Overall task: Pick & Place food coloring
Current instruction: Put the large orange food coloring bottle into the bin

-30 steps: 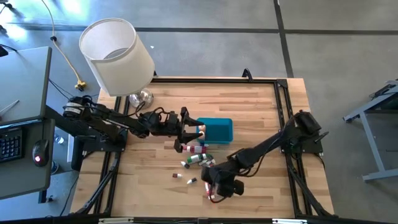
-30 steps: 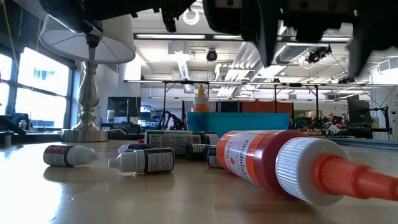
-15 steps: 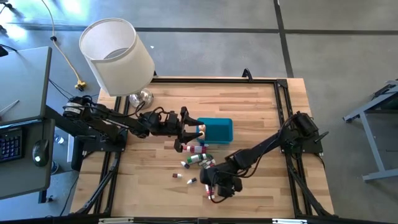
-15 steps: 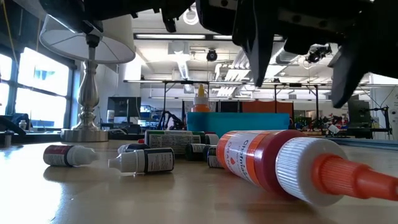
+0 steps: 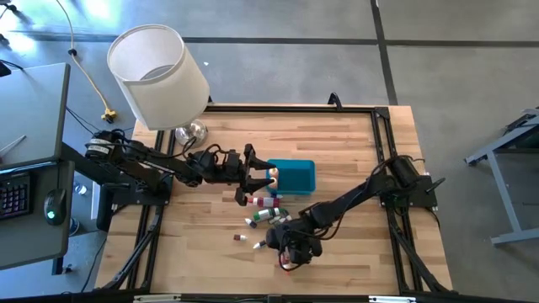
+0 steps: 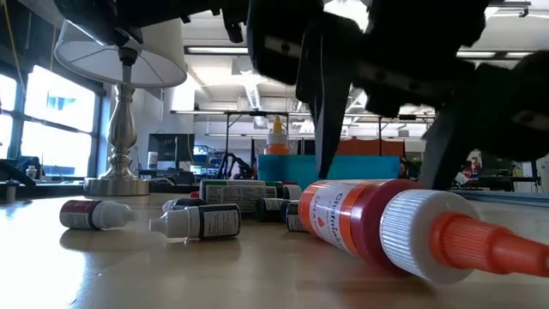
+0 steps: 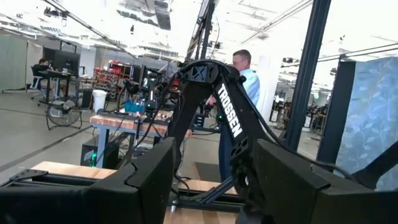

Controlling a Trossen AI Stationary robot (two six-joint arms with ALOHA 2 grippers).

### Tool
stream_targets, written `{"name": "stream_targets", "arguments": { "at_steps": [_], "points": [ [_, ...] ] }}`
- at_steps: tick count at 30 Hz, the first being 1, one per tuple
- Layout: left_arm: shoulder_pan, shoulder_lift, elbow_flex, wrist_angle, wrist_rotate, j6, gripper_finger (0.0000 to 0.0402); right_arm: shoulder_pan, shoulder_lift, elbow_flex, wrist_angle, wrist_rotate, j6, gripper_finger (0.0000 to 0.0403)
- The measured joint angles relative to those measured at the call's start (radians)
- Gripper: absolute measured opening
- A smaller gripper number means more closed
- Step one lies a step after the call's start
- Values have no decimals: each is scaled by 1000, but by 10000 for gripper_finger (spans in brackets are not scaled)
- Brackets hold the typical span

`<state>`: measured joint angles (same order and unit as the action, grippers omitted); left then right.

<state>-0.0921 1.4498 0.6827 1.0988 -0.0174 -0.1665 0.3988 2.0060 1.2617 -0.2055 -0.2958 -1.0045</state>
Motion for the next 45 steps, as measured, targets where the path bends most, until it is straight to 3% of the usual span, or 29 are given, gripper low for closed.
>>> {"name": "stream_targets", "arguments": {
  "at_steps": [12,22,25,33,40,45],
  "points": [
    [0,0,0,3,2,-30,214,-27,42,1,-3,-13,2,205],
    [0,0,0,3,0,-52,214,-25,32,2,-43,2,34,128],
    [0,0,0,6,0,-52,214,-25,-2,-3,-61,27,35,122],
    [0,0,0,41,-1,-52,214,-30,-224,-2,-121,114,145,125],
    [0,1,0,60,-4,-49,214,-82,-514,-1,-261,275,297,121],
    [0,1,0,58,-3,-48,214,-192,-714,-83,-280,118,496,120]
  ]
}}
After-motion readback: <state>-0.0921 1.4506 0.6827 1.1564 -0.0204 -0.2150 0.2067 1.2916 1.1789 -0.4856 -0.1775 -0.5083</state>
